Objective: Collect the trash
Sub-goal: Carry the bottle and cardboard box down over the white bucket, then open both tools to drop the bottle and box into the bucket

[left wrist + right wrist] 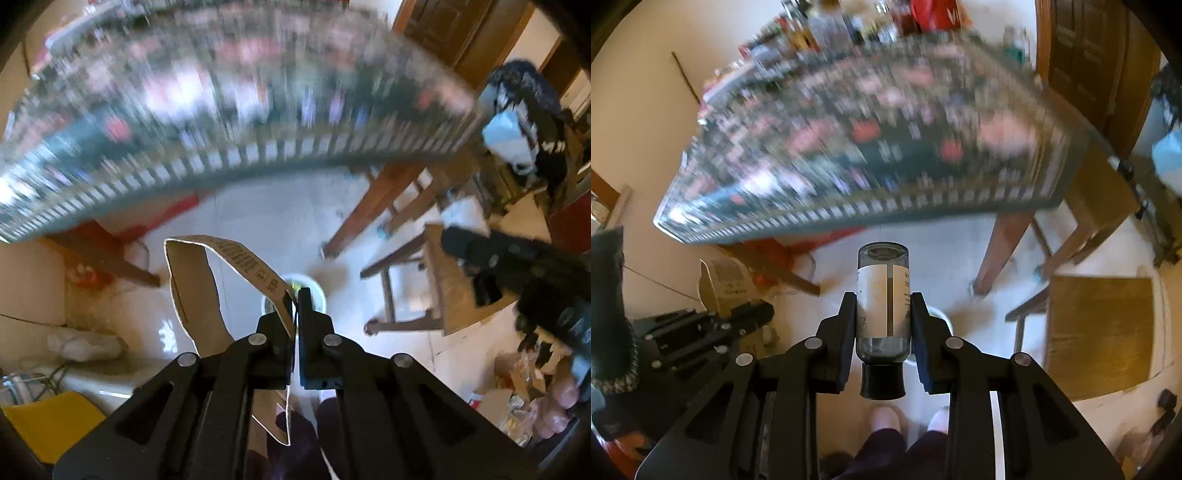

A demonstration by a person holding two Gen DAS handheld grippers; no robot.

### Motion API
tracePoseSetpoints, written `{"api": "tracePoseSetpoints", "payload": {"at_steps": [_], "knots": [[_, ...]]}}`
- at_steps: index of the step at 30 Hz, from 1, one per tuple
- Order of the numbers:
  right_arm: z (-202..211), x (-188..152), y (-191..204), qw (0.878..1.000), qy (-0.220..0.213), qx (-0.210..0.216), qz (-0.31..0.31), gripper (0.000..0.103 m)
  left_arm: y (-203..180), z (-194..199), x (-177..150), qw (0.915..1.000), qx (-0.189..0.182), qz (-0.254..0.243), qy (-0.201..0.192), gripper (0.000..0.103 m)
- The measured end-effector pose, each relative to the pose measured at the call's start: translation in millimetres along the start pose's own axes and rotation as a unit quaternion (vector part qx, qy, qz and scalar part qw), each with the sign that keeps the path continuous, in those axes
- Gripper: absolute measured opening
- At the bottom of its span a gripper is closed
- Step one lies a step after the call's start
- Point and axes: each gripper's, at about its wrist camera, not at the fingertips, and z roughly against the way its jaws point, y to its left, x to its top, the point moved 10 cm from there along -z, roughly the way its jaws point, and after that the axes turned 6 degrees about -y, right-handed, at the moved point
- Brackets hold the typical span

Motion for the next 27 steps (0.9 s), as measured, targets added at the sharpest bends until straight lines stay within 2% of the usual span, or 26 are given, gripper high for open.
{"api": "tracePoseSetpoints", "payload": {"at_steps": [4, 11, 16, 20, 21, 22, 24, 27], "knots": [[-50, -19, -21, 1.0, 0.023, -0.002, -0.004, 0.026, 6, -81, -35, 0.9984, -0.002, 0.026, 0.049, 0.001], [-130, -52, -55, 0.998, 0.058, -0.013, -0.005, 0.026, 7, -189, -78, 0.9919, -0.032, 0.077, 0.096, 0.001], [-169, -70, -77, 0.997, 0.074, -0.024, -0.012, 0.026, 3, -237, -92, 0.9861, -0.057, 0.101, 0.119, 0.001], [-187, -80, -87, 0.996, 0.083, -0.03, -0.018, 0.026, -6, -259, -93, 0.9858, -0.07, 0.092, 0.122, 0.003], [-190, -82, -89, 0.996, 0.085, -0.031, -0.018, 0.026, -4, -263, -94, 0.9854, -0.07, 0.091, 0.125, 0.012], [-192, -82, -91, 0.996, 0.087, -0.032, -0.019, 0.026, -4, -266, -97, 0.9846, -0.066, 0.091, 0.134, 0.024], [-195, -83, -92, 0.995, 0.09, -0.033, -0.02, 0.026, -3, -264, -97, 0.984, -0.063, 0.096, 0.136, 0.035], [-197, -83, -89, 0.995, 0.093, -0.031, -0.021, 0.026, 0, -260, -94, 0.9846, -0.064, 0.1, 0.129, 0.035]]}}
